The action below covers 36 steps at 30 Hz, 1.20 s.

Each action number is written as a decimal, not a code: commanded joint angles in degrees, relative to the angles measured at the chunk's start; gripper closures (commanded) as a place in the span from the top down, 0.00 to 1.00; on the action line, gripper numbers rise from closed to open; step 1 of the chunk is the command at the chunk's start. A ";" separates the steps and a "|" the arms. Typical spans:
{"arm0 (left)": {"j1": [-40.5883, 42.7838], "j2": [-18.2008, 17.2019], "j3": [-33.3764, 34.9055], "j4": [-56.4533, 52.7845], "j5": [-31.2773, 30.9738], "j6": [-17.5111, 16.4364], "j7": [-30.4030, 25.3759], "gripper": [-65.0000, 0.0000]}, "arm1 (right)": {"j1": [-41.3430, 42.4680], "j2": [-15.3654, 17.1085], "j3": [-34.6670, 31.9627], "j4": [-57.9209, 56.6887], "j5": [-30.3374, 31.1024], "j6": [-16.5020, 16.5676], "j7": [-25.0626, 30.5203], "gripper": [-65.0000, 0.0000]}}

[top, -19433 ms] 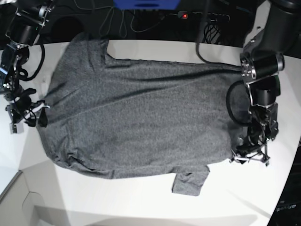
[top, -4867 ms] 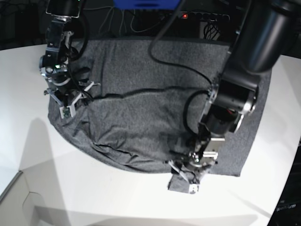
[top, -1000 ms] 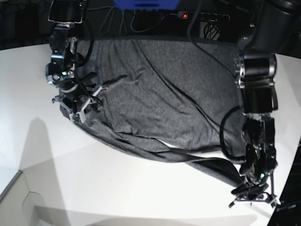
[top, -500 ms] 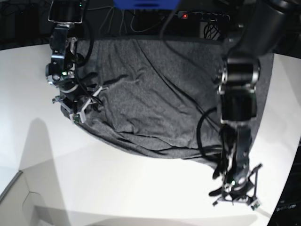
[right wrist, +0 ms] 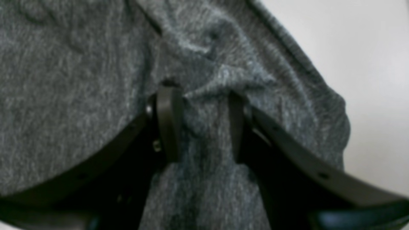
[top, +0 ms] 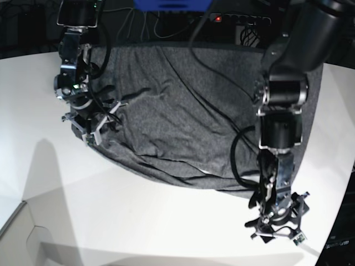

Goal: Layout the t-shirt on the table in an organized manner, then fold the t-shirt properly
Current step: 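Drag the hem corner outward with the left gripper, right gripper holding, then release the hem and grasp the shirt's side with the left gripper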

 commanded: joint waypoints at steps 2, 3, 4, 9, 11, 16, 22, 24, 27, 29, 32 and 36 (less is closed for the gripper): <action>0.82 -0.38 0.01 2.16 0.56 0.34 -0.54 0.66 | 0.79 0.22 0.04 1.19 0.52 -0.03 1.25 0.37; 1.96 -0.38 0.01 2.69 0.64 0.34 -0.54 0.66 | 0.79 0.22 0.04 1.19 0.52 -0.03 1.25 0.37; 3.28 -0.38 0.10 3.22 0.64 0.34 -0.45 0.66 | 0.79 0.22 0.04 1.19 0.52 -0.03 1.25 0.37; 8.38 -0.38 7.92 3.75 0.38 0.25 -0.45 0.66 | 1.84 0.13 0.04 0.92 0.52 -0.03 1.25 0.37; 11.11 -0.82 11.53 6.21 0.38 0.25 -0.45 0.66 | 1.93 0.13 0.04 0.92 0.52 -0.03 1.25 0.37; 19.72 -2.57 12.58 19.92 0.38 0.25 -0.01 0.66 | 3.25 0.48 0.04 0.83 0.52 -0.03 1.25 0.37; 29.39 -5.65 12.49 31.44 0.38 0.25 10.10 0.66 | 5.36 1.45 0.13 0.22 0.52 -0.03 1.25 0.38; 32.20 -7.32 12.49 31.53 0.38 0.25 9.13 0.66 | 5.62 1.89 0.13 0.22 0.52 -0.03 1.25 0.38; 34.67 -8.64 12.49 30.12 0.29 -0.28 7.19 0.66 | 7.12 2.15 0.13 0.22 0.52 -0.03 1.25 0.38; 34.84 -8.73 12.41 28.01 0.29 -3.00 6.40 0.66 | 8.26 2.50 0.13 0.22 0.52 -0.03 1.25 0.38; 34.93 -8.38 10.12 25.81 0.29 -6.78 6.40 0.66 | 10.02 2.50 -0.05 0.13 0.52 0.06 1.16 0.38; 34.93 -7.59 5.20 24.23 0.29 -10.39 6.75 0.66 | 13.10 4.70 -4.79 -2.59 0.52 0.76 1.16 0.46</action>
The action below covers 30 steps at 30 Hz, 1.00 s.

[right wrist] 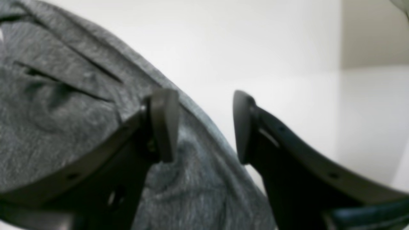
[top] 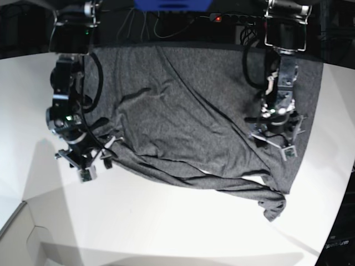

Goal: Layout the t-shirt on the table in an organized manner, then fold the t-shirt properly
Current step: 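Release the hem and grasp the shirt's side with the left gripper, then pull the hem edge with the right gripper to straighten the shirt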

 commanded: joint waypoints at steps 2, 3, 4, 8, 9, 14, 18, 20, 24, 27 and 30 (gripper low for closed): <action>-0.85 0.39 -1.37 0.38 0.62 -0.67 -0.02 0.66 | 3.69 1.43 -3.85 -2.61 0.30 0.98 0.94 0.48; -0.76 0.39 -1.63 0.21 0.62 -0.67 -0.02 0.66 | 4.65 1.95 -5.43 -4.19 0.30 1.16 1.03 0.48; -0.76 0.22 -1.98 0.12 0.62 -0.67 -0.02 0.66 | 5.62 2.39 -7.19 -6.13 0.30 1.16 1.29 0.49; -0.67 0.13 -1.89 0.03 0.62 -0.67 -0.02 0.66 | 10.90 2.66 -10.80 -13.86 0.30 1.16 1.56 0.49; -0.67 0.13 -1.89 0.03 0.62 -0.67 -0.02 0.66 | 11.78 2.57 -11.24 -15.01 0.30 1.16 1.56 0.49; -0.67 0.13 -1.89 -0.06 0.62 -0.67 -0.02 0.66 | 15.56 2.57 -13.35 -21.16 0.30 0.89 3.67 0.48; -0.67 0.22 -1.89 -0.41 0.62 -0.67 -0.02 0.66 | 16.00 2.57 -13.70 -25.12 0.30 0.89 7.54 0.48; -0.67 0.22 -1.89 -1.29 0.62 -0.67 -0.02 0.66 | 16.08 2.57 -13.70 -26.70 0.30 0.89 8.50 0.48; -0.67 0.22 -1.89 -2.69 0.62 -0.67 -0.20 0.66 | 16.08 2.83 -13.26 -27.49 0.21 0.89 9.65 0.38; -0.67 0.22 -1.89 -3.13 0.62 -0.67 -0.37 0.66 | 16.08 3.18 -13.08 -27.31 0.21 0.81 10.44 0.11; -0.67 0.13 -1.89 -3.22 0.62 -0.67 -0.37 0.66 | 16.17 3.80 -9.48 -26.44 0.30 0.63 10.44 0.00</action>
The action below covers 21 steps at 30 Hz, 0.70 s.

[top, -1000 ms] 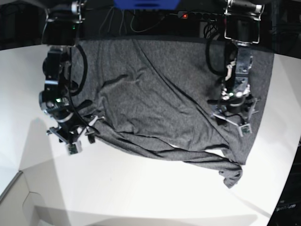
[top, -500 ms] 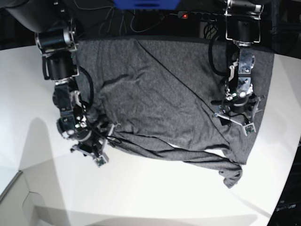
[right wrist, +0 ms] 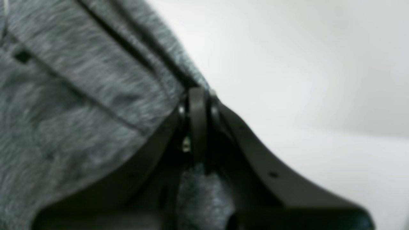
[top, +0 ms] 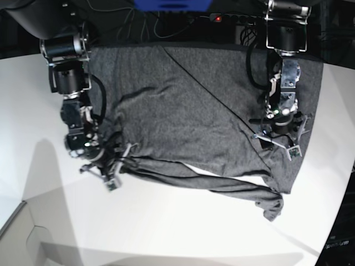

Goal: Layout the t-shirt on the table in an organized manner, then fold the t-shirt properly
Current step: 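Pull the hem edge with the right gripper to straighten the shirt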

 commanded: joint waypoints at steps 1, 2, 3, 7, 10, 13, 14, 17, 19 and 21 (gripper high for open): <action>-0.17 -0.33 -0.19 -0.23 0.23 -0.03 2.49 0.66 | 1.99 0.83 2.60 2.75 0.50 -1.54 1.54 0.00; -0.17 -0.42 -0.19 -0.67 0.23 -0.03 2.40 0.66 | 1.72 0.74 5.59 4.60 0.59 -3.12 1.54 0.00; -0.17 -0.42 -0.19 -1.19 0.23 -0.03 2.40 0.66 | 1.64 -0.05 8.40 6.62 0.68 -4.97 1.63 0.00; -0.17 -0.42 -0.19 -2.51 0.23 -0.03 2.31 0.66 | 1.55 -2.78 17.28 12.86 0.68 -7.08 3.12 0.00; -0.17 -0.42 -0.19 -2.51 0.23 -0.03 2.31 0.66 | 1.55 -4.27 20.71 16.64 0.68 -7.17 3.12 0.00; -0.17 -0.42 -0.19 -2.51 0.23 -0.03 2.31 0.66 | 1.55 -5.50 22.29 18.93 0.59 -7.17 3.12 0.00; -0.17 -0.42 -0.19 -2.51 0.23 -0.03 2.31 0.66 | 1.55 -5.77 22.47 19.28 0.50 -7.17 3.12 0.00; -0.17 -0.42 -0.19 -2.51 0.23 -0.03 2.31 0.66 | 1.99 -5.94 22.73 18.66 0.32 -7.34 2.95 0.00; -0.17 -0.42 -0.19 -2.51 0.23 -0.03 2.31 0.66 | 2.16 -5.68 22.64 16.82 0.32 -7.34 2.95 0.01; -0.17 -0.42 -0.19 -2.51 0.23 -0.03 2.31 0.66 | 3.22 -5.59 22.64 14.27 0.24 -7.34 2.95 0.05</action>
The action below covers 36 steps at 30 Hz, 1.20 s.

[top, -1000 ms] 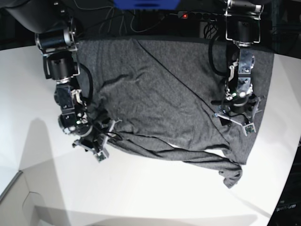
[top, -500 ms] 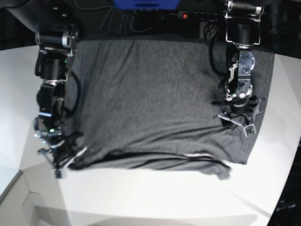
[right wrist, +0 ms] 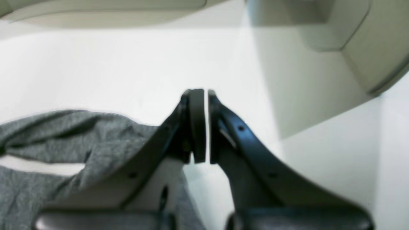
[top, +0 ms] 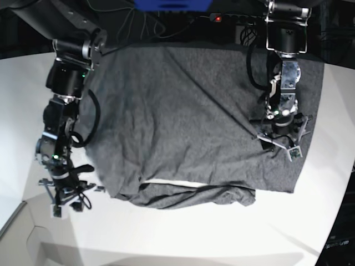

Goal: Layout the t-shirt on the table in an organized manner, then fold the t-shirt properly
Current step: 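Pull the hem edge with the right gripper to straighten the shirt, then grasp the shirt's side edges with both grippers and pull them taut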

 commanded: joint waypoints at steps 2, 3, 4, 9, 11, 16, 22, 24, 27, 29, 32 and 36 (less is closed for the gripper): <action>0.31 -0.37 -0.12 -0.06 -0.01 0.03 4.35 0.66 | 2.15 1.45 -0.26 -1.44 0.39 0.13 1.57 0.11; 0.31 -0.37 -0.12 0.11 -0.01 0.03 4.35 0.66 | 2.15 1.81 -0.44 -2.23 0.39 0.13 1.57 0.14; 0.31 -0.37 -0.12 0.20 -0.01 0.03 4.35 0.66 | 2.15 1.81 -0.44 -2.50 0.39 0.13 1.57 0.17; 0.05 -0.28 -0.12 -0.24 -0.01 0.03 4.35 0.66 | -0.31 1.72 -1.32 1.55 0.39 0.13 -0.89 0.25; 0.05 -0.28 -0.12 -0.33 -0.01 0.03 4.35 0.66 | -2.60 1.89 -2.90 6.47 0.48 0.13 -5.99 0.25; 0.05 -0.28 -0.12 -0.33 -0.01 0.03 4.35 0.66 | -10.86 1.63 -6.86 20.10 0.83 0.40 -16.98 0.25; 0.05 -0.28 -0.12 -0.33 -0.01 0.03 4.35 0.66 | -20.27 -0.13 -11.78 25.90 0.83 0.40 -18.91 0.17; 0.05 -0.28 -0.12 -0.33 -0.01 0.03 4.35 0.66 | -21.94 -0.92 -11.87 24.93 0.83 0.40 -18.91 0.10; 0.05 -0.28 -0.12 -0.41 -0.01 0.03 4.35 0.66 | -22.99 -1.45 -11.87 22.30 0.83 0.40 -18.83 0.00; 0.05 -0.37 -0.12 -0.41 -0.01 0.03 4.35 0.66 | -22.91 -1.36 -11.87 19.31 0.83 0.40 -18.74 0.00; -0.04 -0.37 -0.12 -0.41 -0.01 0.03 4.35 0.66 | -21.94 -0.92 -11.78 14.91 0.83 0.40 -17.77 0.00; -1.54 -0.37 -0.12 -0.77 0.16 0.03 4.35 0.66 | -19.04 0.05 -11.87 7.35 0.56 0.40 -12.50 0.00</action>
